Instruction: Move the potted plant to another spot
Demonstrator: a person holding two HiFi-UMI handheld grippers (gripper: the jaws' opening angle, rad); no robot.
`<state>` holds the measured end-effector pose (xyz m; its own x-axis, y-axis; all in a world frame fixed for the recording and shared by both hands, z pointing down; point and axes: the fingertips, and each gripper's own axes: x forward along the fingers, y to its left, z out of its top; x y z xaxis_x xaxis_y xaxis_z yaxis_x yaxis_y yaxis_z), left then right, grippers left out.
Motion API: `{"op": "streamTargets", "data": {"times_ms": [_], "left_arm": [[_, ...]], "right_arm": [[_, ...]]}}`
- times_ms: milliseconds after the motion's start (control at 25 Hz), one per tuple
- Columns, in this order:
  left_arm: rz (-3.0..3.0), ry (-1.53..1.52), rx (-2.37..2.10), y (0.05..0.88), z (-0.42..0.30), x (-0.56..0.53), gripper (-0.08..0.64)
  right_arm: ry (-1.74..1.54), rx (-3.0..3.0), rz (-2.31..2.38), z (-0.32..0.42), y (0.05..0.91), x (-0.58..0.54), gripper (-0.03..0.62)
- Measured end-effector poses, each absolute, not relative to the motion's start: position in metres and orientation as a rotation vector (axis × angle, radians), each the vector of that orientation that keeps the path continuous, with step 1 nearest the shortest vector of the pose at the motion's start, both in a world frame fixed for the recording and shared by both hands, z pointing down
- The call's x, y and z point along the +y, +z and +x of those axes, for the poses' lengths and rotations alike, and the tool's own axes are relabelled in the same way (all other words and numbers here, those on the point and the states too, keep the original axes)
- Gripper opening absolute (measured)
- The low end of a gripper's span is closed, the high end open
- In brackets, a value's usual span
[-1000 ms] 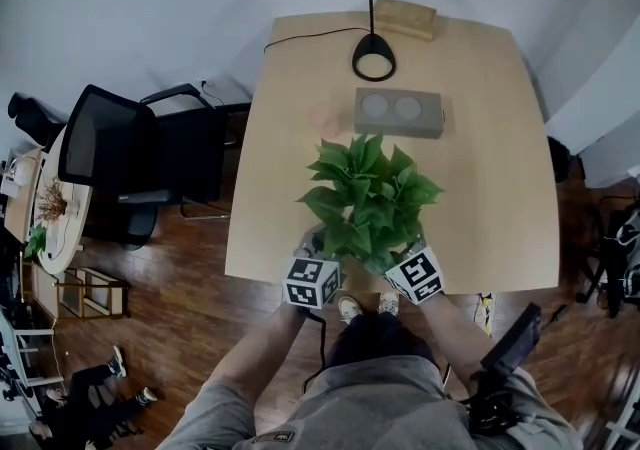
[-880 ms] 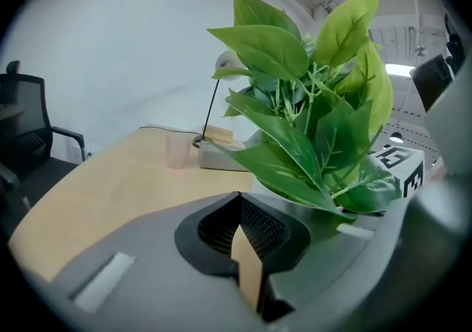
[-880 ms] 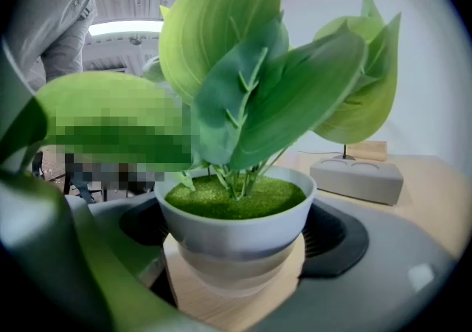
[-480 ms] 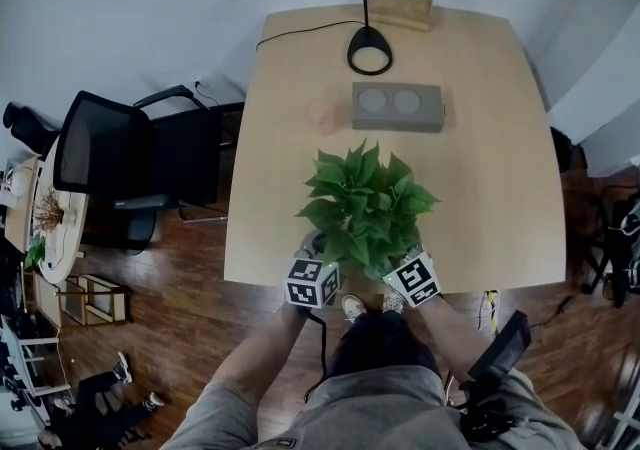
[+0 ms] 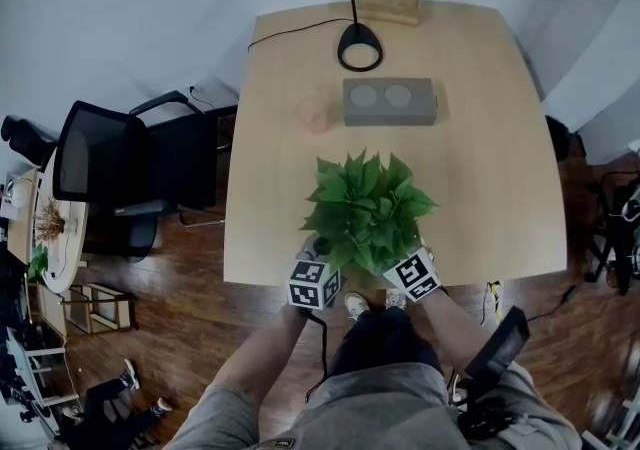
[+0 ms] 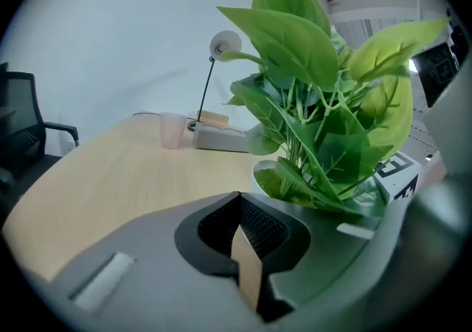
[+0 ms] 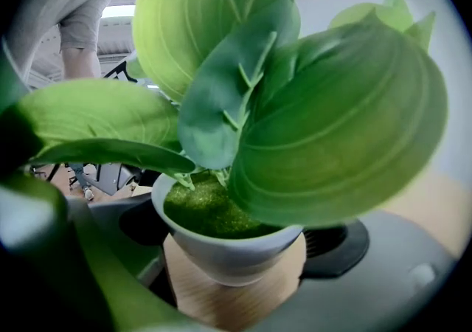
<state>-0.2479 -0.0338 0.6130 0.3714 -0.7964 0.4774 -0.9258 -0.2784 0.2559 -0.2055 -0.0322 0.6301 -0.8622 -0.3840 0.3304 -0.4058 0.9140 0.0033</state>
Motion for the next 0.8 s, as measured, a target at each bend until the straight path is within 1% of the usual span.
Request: {"op": "streamTargets", "data": {"times_ms": [440,800], "left_arm": [[2.134,0.396,-1.492,0.613,-0.252,-0.020,-0.006],[2.136,0.385,-1.483,0.613,-0.255,-0.003,-0.006]], "right_arm": [[0.114,-2.730,0.574,-0.196,0.636,-0.032,0.541],[0.180,-2.659,0.667,-0.153,0.639,-0.024,0.540]]}}
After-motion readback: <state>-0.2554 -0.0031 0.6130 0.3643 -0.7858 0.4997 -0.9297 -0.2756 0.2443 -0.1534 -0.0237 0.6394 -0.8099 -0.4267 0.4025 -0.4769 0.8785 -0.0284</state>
